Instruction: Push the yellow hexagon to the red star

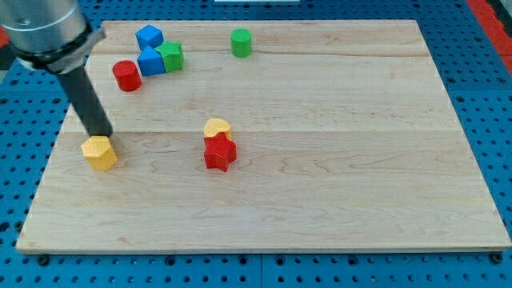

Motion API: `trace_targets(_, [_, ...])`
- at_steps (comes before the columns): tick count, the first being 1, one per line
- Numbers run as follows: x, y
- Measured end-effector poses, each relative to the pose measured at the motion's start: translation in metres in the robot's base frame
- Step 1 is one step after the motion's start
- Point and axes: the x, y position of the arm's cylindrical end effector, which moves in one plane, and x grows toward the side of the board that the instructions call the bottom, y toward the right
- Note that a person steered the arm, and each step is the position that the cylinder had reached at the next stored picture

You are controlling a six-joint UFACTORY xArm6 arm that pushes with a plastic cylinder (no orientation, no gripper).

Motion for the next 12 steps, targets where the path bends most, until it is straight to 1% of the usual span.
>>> trace_targets(1, [0.001,-0.031])
trace_targets(2, [0.025,-0.011])
trace_targets(3, [0.042,0.073])
trace_targets(4, [0.047,0.122])
trace_targets(5, [0.083,0.108])
trace_targets(6, [0.113,0.151])
trace_targets(7, [0.097,0.174])
trace_targets(8, [0.086,0.174])
trace_targets(9, [0.133,0.162])
trace_targets(10, [0.122,0.109])
trace_targets(11, [0.101,0.111])
trace_targets(12, [0.071,0.118])
